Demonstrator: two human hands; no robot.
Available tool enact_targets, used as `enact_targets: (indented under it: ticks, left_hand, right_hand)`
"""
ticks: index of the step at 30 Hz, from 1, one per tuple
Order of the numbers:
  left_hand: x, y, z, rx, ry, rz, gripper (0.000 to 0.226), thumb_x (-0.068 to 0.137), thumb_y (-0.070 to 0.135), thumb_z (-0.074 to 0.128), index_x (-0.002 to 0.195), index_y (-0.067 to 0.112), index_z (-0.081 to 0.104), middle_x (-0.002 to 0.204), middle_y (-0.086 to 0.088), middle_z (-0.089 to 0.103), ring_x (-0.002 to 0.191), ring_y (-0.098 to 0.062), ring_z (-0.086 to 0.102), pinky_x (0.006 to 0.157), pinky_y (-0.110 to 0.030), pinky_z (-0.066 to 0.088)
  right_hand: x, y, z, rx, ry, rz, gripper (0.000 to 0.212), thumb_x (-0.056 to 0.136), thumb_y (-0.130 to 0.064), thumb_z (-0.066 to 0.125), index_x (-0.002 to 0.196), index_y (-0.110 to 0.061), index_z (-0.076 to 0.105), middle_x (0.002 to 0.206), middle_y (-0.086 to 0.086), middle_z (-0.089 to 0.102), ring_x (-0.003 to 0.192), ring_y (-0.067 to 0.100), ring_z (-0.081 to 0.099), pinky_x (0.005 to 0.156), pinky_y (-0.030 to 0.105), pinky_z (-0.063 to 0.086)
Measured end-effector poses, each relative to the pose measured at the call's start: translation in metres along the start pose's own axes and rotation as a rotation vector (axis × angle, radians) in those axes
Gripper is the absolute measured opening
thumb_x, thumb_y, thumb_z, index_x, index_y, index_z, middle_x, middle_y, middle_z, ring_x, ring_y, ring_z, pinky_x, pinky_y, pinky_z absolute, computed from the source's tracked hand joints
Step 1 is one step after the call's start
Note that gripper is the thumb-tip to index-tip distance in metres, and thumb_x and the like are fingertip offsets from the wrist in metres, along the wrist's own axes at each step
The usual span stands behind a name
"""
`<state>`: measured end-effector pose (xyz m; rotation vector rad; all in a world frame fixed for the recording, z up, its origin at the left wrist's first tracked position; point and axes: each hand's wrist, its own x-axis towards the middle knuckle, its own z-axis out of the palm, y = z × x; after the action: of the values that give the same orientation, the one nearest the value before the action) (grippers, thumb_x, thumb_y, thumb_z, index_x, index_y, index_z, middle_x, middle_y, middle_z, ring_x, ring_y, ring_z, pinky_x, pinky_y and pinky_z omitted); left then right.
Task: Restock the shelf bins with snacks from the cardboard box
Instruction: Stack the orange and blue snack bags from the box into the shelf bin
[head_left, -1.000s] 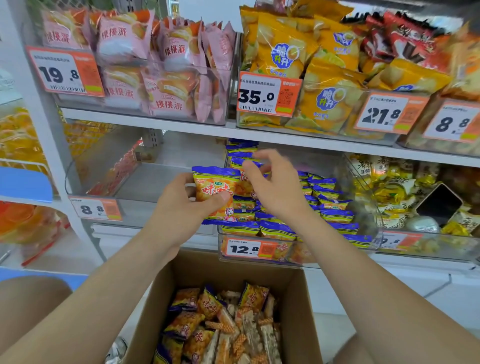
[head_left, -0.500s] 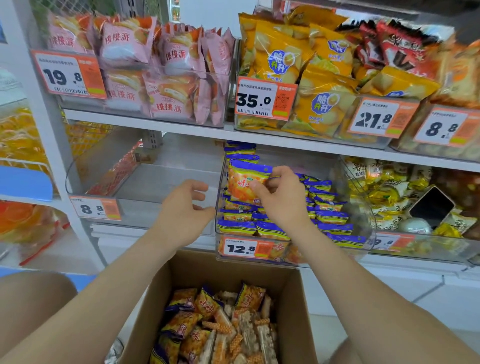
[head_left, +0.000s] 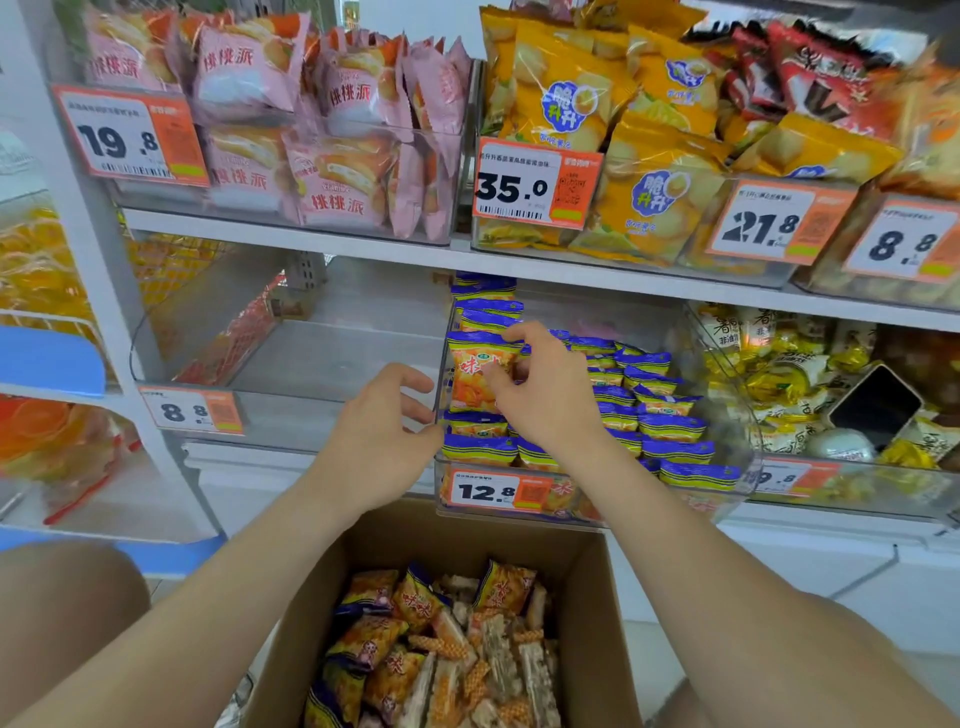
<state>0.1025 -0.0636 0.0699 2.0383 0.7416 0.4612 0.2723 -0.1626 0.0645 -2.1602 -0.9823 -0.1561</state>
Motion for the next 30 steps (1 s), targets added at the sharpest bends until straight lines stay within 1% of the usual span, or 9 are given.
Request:
enact_targets:
  ticks: [4, 6, 8, 13, 16, 19, 22, 25, 30]
  left_hand:
    - [-0.011, -0.002, -0.003, 0.16, 0.092, 0.043, 0.028, 0.096, 0.027, 0.073, 0.11, 0.023, 0.048, 0.086, 0.005, 0.063, 0.073, -0.011, 0.061, 0.054, -0.021, 0.044]
    - [-0.022, -0.004, -0.004, 0.238, 0.114, 0.065, 0.03, 0.091, 0.031, 0.075, 0.099, 0.019, 0.049, 0.075, 0.003, 0.061, 0.066, -0.012, 0.058, 0.056, -0.029, 0.046]
    - [-0.032, -0.007, -0.003, 0.319, 0.074, 0.077, 0.034, 0.086, 0.04, 0.078, 0.087, 0.018, 0.053, 0.069, 0.003, 0.06, 0.062, -0.013, 0.056, 0.055, -0.033, 0.047]
    - [-0.046, -0.038, 0.018, 0.562, -0.444, 0.043, 0.021, 0.094, 0.033, 0.067, 0.076, 0.03, 0.057, 0.075, 0.008, 0.062, 0.068, -0.006, 0.06, 0.062, -0.025, 0.044]
    - [-0.042, -0.071, 0.039, 0.73, -0.661, -0.023, 0.013, 0.104, 0.024, 0.055, 0.109, 0.028, 0.066, 0.109, 0.005, 0.069, 0.095, -0.012, 0.065, 0.082, -0.029, 0.053]
    - [-0.033, -0.105, 0.058, 0.788, -0.756, -0.071, 0.041, 0.104, 0.011, 0.051, 0.143, 0.021, 0.056, 0.138, -0.003, 0.06, 0.119, -0.021, 0.06, 0.095, -0.031, 0.052]
    - [-0.023, -0.141, 0.078, 0.769, -0.772, -0.111, 0.053, 0.101, 0.01, 0.053, 0.152, 0.021, 0.047, 0.149, -0.007, 0.051, 0.134, -0.027, 0.052, 0.111, -0.04, 0.047]
    - [-0.018, -0.173, 0.096, 0.793, -0.755, -0.163, 0.056, 0.104, 0.027, 0.053, 0.157, 0.022, 0.038, 0.152, -0.013, 0.043, 0.138, -0.039, 0.045, 0.115, -0.051, 0.041]
    - [-0.019, -0.215, 0.113, 0.815, -0.791, -0.28, 0.065, 0.102, 0.017, 0.054, 0.159, 0.007, 0.022, 0.164, -0.022, 0.02, 0.15, -0.042, 0.027, 0.121, -0.045, 0.035]
  right_hand:
    - [-0.015, -0.01, -0.02, -0.122, 0.072, -0.063, 0.047, 0.094, -0.036, 0.07, 0.137, -0.027, 0.055, 0.109, -0.003, 0.053, 0.098, 0.017, 0.055, 0.077, 0.03, 0.046]
    - [-0.033, -0.025, -0.034, -0.062, 0.096, -0.147, 0.029, 0.095, -0.026, 0.066, 0.124, -0.025, 0.061, 0.098, -0.006, 0.058, 0.086, 0.012, 0.057, 0.07, 0.027, 0.043]
    - [-0.055, -0.037, -0.046, 0.051, -0.002, -0.181, 0.013, 0.094, -0.018, 0.061, 0.105, -0.023, 0.068, 0.076, -0.01, 0.064, 0.068, 0.01, 0.06, 0.059, 0.026, 0.045]
    - [-0.112, -0.039, -0.041, 0.021, -0.537, -0.191, 0.017, 0.095, -0.023, 0.059, 0.09, -0.026, 0.074, 0.059, -0.018, 0.062, 0.057, 0.002, 0.058, 0.054, 0.015, 0.037]
    - [-0.131, -0.009, -0.013, -0.176, -0.77, -0.165, 0.021, 0.096, -0.025, 0.055, 0.096, -0.022, 0.076, 0.072, -0.011, 0.066, 0.073, 0.006, 0.061, 0.067, 0.034, 0.055]
    - [-0.139, 0.031, 0.02, -0.31, -0.913, -0.021, 0.022, 0.097, -0.021, 0.052, 0.103, -0.018, 0.073, 0.101, 0.005, 0.066, 0.096, 0.026, 0.063, 0.082, 0.046, 0.058]
    - [-0.139, 0.071, 0.05, -0.345, -0.894, 0.081, 0.027, 0.099, -0.015, 0.05, 0.118, -0.013, 0.069, 0.116, 0.014, 0.067, 0.11, 0.036, 0.063, 0.091, 0.047, 0.057]
    - [-0.141, 0.104, 0.073, -0.34, -0.86, 0.199, 0.048, 0.1, -0.009, 0.049, 0.148, -0.015, 0.052, 0.136, 0.015, 0.062, 0.126, 0.035, 0.059, 0.1, 0.044, 0.054]
    - [-0.155, 0.138, 0.104, -0.32, -0.911, 0.313, 0.059, 0.1, -0.009, 0.054, 0.156, -0.013, 0.035, 0.139, 0.018, 0.058, 0.126, 0.038, 0.058, 0.099, 0.045, 0.053]
